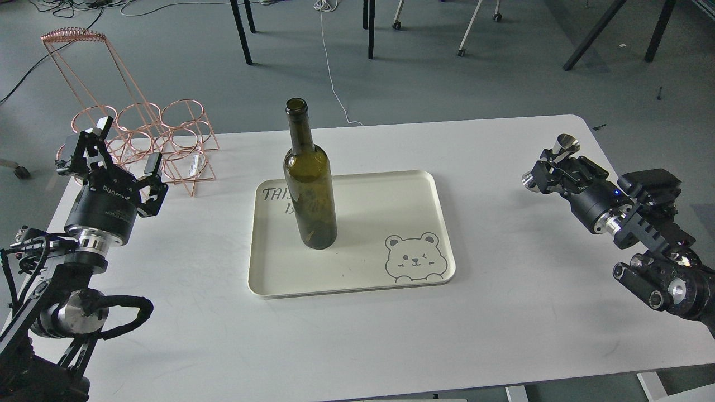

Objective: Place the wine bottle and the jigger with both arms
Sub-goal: 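Carry the jigger with the right gripper off the tray, away from the bottle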

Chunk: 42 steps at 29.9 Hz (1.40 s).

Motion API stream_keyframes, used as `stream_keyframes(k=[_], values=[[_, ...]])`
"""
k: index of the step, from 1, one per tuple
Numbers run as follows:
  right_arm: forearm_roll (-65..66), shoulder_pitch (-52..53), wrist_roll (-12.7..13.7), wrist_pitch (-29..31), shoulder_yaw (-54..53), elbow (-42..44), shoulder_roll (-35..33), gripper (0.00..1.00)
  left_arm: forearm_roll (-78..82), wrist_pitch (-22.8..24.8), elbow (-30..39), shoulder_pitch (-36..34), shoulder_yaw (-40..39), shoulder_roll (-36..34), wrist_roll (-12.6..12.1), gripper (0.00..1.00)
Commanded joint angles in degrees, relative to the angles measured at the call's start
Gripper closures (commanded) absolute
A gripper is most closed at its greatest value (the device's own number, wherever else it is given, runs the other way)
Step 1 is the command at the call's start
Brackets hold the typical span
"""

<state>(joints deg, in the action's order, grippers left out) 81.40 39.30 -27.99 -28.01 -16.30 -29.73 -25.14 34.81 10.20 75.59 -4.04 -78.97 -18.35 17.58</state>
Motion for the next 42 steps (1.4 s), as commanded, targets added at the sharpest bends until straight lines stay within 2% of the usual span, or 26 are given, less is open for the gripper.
stream_keyframes(k=[1,8,30,34,37,42], values=[[-1.2,-1.2,0.0,0.0,0.0,0.6,0.0,0.84,0.0,0.0,0.0,0.0,0.0,0.2,0.0,0.02],[-5.4,-2.7,0.0,0.0,0.4,1.4,0.6,0.84,0.1,0.0,0.0,0.0,0.0,0.2,0.0,0.02],[-5.6,-4.7,0.0,0.0,2.8,1.6,1.0,0.81,0.3,-0.1,0.0,0.0,0.1,0.2,0.0,0.02],[-5.6,-4.6,0.0,0.0,2.8,1.5,1.0,0.74,0.3,-0.1,0.0,0.0,0.1,0.2,0.0,0.02],[-5.6,-4.6,0.0,0.0,2.8,1.5,1.0,0.59,0.3,-0.1,0.0,0.0,0.1,0.2,0.0,0.02],[-5.6,-4.4,0.0,0.0,2.8,1.4,1.0,0.43,0.3,-0.1,0.0,0.0,0.1,0.2,0.0,0.02]])
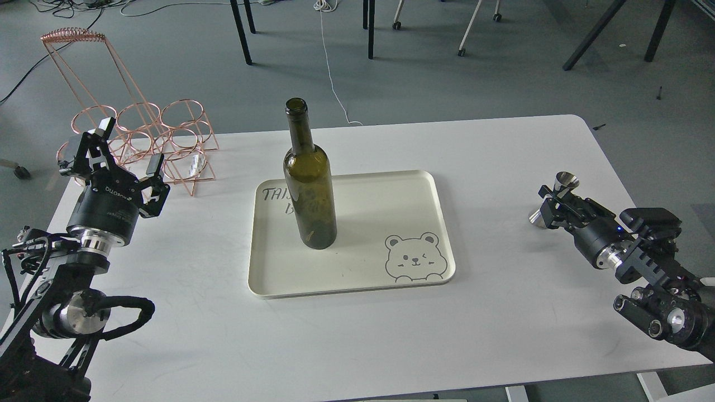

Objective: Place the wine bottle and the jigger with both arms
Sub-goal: 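Carry the jigger with the right gripper off the tray, away from the bottle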

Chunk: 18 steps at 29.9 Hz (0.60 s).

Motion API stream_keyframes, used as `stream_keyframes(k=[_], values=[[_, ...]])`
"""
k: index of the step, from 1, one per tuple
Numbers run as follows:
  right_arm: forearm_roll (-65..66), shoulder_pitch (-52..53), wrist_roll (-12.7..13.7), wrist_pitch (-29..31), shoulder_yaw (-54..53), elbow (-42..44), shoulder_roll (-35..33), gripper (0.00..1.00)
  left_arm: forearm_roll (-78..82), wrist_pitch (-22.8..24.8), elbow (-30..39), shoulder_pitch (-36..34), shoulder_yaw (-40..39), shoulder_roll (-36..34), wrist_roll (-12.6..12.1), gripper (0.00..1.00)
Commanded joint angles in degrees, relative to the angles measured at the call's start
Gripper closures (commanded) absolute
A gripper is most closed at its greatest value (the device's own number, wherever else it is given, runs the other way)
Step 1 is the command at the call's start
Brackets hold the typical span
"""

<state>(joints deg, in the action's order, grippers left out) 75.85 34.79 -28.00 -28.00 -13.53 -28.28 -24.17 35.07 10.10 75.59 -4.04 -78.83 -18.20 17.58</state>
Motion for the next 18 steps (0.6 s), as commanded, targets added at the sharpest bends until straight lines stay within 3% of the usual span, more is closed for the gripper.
stream_keyframes(k=[1,8,14,18], values=[[0.0,0.2,0.0,0.0,0.0,0.0,-0.1,0.41,0.0,0.1,0.0,0.0,0.0,0.0,0.0,0.02],[0.0,0.6,0.0,0.0,0.3,-0.8,-0.3,0.13,0.0,0.1,0.0,0.0,-0.1,0.0,0.0,0.02],[0.0,0.7,0.0,0.0,0.8,-2.6,-1.0,0.07,0.0,0.1,0.0,0.0,-0.1,0.0,0.0,0.02],[0.0,0.9,0.0,0.0,4.6,-7.6,-5.4,0.07,0.0,0.1,0.0,0.1,-0.1,0.0,0.0,0.02]])
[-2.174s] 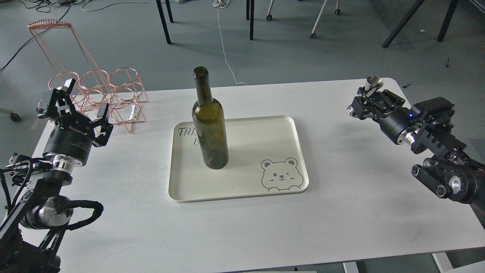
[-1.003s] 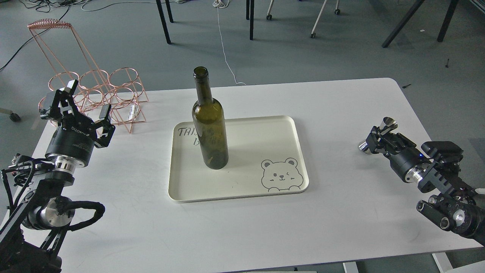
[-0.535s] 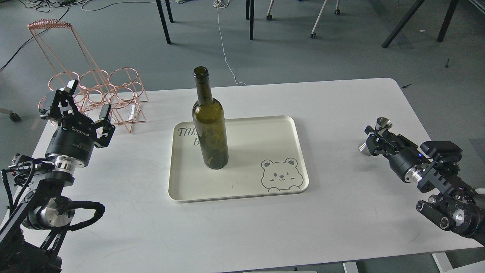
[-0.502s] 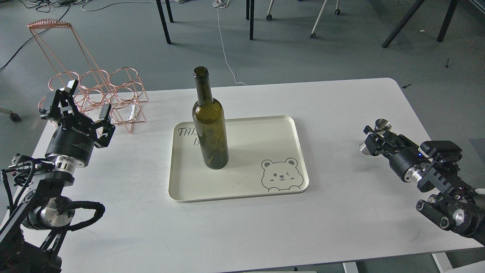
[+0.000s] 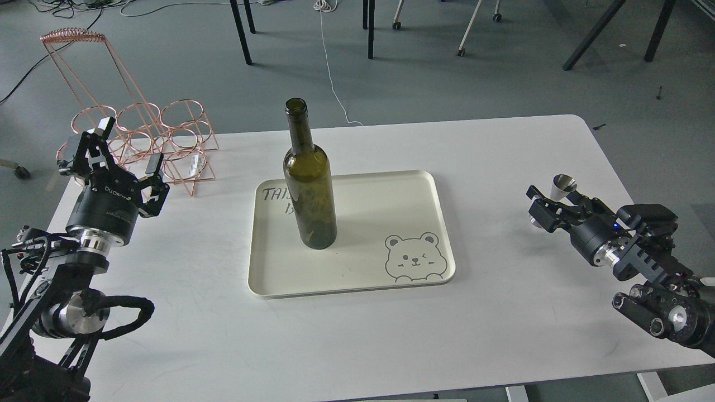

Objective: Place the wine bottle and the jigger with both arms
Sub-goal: 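Carry the jigger with the right gripper off the tray, away from the bottle, then set the jigger down on the table and raise the right gripper, then reach the left gripper to the wine bottle neck and grasp it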

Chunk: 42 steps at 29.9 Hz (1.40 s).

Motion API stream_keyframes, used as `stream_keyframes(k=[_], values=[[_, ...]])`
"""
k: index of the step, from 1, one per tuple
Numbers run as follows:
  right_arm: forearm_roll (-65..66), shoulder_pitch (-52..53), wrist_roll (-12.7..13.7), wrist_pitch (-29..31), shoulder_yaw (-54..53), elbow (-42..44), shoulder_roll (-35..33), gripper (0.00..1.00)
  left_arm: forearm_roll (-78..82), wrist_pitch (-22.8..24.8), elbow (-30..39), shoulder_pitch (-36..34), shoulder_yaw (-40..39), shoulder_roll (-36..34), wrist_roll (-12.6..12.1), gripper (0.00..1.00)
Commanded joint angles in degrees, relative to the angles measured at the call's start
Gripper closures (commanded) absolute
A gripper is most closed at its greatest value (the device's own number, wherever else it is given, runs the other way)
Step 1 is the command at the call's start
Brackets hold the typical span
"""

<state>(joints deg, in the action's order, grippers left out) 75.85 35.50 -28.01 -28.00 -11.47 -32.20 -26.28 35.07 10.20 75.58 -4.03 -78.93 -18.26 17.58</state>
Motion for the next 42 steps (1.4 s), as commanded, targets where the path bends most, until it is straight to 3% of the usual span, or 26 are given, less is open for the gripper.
stream_keyframes(k=[1,5,13,19,23,27,34,39,42], values=[[0.0,0.2,0.0,0.0,3.5,-6.1,-5.0,0.06,0.0,0.0,0.0,0.1,0.0,0.1,0.0,0.02],[0.0,0.2,0.0,0.0,5.9,-13.0,-10.3,0.06,0.0,0.0,0.0,0.1,0.0,0.1,0.0,0.02],[0.1,0.2,0.0,0.0,8.0,-17.1,-19.4,0.04,0.0,0.1,0.0,0.1,0.0,0.1,0.0,0.02],[-0.7,1.1,0.0,0.0,8.0,-33.1,-29.9,0.04,0.0,0.1,0.0,0.2,0.1,0.2,0.0,0.02],[-6.3,5.2,0.0,2.1,7.8,-44.7,-32.7,0.04,0.1,0.1,0.0,0.0,0.1,0.8,0.0,0.02],[-17.6,9.3,0.0,4.2,5.1,-48.7,-31.0,0.03,0.2,0.1,0.0,-0.2,0.1,0.4,0.0,0.02],[-44.3,11.5,0.0,10.0,-10.8,-41.1,-15.1,0.03,0.2,0.0,0.1,-0.1,0.0,-0.1,0.1,0.02],[-54.6,13.5,0.0,26.1,-17.7,-31.2,-6.2,0.03,0.2,0.2,1.1,-0.1,0.0,-0.2,0.1,0.02],[-64.3,13.0,0.0,39.3,-19.7,-23.8,-2.9,0.03,0.6,0.5,2.1,0.1,0.0,-1.0,0.1,0.02]])
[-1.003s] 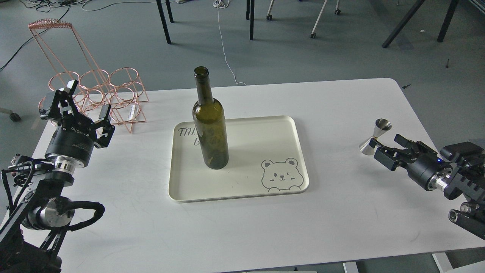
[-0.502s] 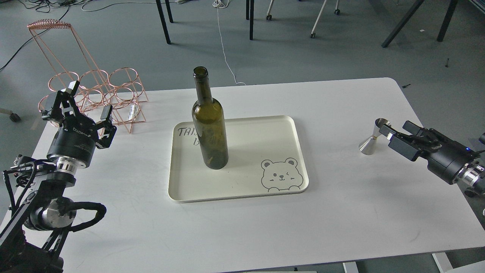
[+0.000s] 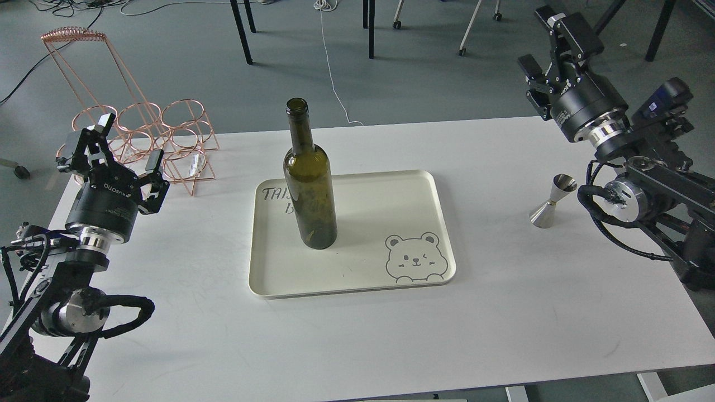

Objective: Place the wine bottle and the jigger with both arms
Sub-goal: 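Reach the left gripper to the wine bottle neck and grasp it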

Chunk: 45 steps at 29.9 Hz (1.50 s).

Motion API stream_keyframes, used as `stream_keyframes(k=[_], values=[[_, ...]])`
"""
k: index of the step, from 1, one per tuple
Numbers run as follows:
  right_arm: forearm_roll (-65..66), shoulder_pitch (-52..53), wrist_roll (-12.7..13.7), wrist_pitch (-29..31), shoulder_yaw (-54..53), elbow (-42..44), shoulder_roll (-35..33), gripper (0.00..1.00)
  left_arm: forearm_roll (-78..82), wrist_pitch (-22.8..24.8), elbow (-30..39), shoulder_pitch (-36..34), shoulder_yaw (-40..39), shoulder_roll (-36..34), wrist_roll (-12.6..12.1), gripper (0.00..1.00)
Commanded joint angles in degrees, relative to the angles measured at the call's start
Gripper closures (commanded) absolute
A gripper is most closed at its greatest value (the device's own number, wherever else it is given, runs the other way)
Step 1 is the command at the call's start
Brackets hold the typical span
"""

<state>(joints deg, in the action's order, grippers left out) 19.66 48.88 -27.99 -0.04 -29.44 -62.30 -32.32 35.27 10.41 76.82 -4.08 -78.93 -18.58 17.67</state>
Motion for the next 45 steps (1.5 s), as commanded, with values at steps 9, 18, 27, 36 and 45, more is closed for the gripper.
stream_keyframes(k=[9,18,27,36,45], values=[[-15.3,-6.2,0.0,28.0,-1.1,12.3,8.1,0.01,17.2,2.1,8.2,1.4,0.3,-11.2,8.0,0.02],[-14.2,-9.7,0.0,28.0,-1.0,12.1,8.1,0.01,57.6,4.2,18.7,-0.7,2.0,-25.5,10.3,0.02],[-10.9,-10.8,0.0,28.0,-1.0,12.0,8.2,0.01,84.6,4.3,18.7,-18.8,17.2,-29.8,10.3,0.02],[-9.6,-11.3,0.0,28.0,-1.1,11.8,7.7,0.01,89.7,4.3,12.3,-26.6,25.6,-23.7,10.3,0.02],[-9.6,-12.5,0.0,28.0,-1.2,11.7,7.4,0.01,89.7,4.6,8.6,-30.3,29.4,-18.3,10.3,0.02]])
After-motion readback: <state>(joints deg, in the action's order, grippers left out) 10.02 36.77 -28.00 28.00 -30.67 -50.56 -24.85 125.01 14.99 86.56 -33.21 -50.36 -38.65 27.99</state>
